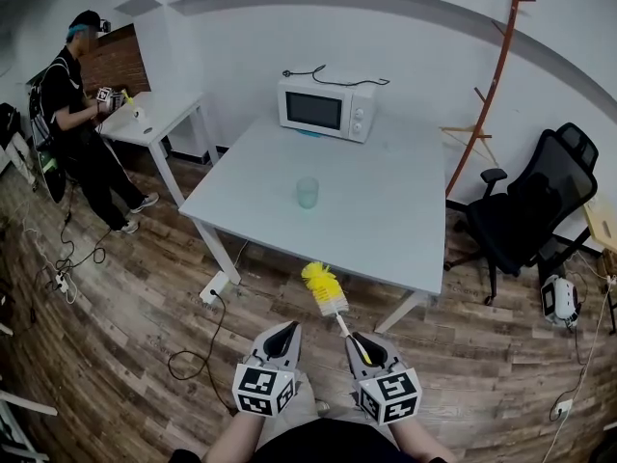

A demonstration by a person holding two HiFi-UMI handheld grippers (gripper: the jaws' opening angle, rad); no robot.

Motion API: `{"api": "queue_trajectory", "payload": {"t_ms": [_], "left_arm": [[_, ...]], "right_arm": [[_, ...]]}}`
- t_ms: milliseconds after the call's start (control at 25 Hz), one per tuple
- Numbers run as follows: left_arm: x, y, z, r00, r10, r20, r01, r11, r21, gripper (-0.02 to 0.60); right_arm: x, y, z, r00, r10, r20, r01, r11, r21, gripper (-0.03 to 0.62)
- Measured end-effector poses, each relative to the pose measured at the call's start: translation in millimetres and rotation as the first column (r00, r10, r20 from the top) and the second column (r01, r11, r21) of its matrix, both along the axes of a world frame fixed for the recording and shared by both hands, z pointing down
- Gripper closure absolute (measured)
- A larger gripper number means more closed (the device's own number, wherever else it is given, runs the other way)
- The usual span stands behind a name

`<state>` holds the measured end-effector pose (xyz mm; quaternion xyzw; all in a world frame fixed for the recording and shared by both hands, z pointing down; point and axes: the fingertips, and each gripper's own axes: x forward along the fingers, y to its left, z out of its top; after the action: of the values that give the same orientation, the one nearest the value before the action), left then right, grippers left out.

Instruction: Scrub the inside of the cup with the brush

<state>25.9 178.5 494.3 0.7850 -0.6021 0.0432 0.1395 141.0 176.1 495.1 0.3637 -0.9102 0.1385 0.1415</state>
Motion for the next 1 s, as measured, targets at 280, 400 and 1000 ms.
{"api": "queue_trajectory", "payload": {"t_ms": [280, 400, 1000], "left_arm": [[-14.2, -14.7, 1.9, 1.0, -0.026, 0.006, 0.026, 1.0, 0.008, 0.563], [-18.6, -31.3, 3.4, 1.0, -0.025, 0.015, 0.025, 1.0, 0.008, 0.563], [-55.8, -159.9, 9.7, 0.998, 0.046, 0.035, -0.046, 0.999, -0.008, 0.563]], "right_arm": [[-7.9, -14.5, 4.1, 1.0, -0.004, -0.004, 0.004, 1.0, -0.002, 0.545], [-10.3, -28.2, 6.7, 1.0, 0.0, -0.008, 0.0, 1.0, -0.007, 0.545], [-50.7, -151.6, 5.3, 0.999, 0.053, -0.011, -0.053, 0.999, -0.006, 0.545]]}}
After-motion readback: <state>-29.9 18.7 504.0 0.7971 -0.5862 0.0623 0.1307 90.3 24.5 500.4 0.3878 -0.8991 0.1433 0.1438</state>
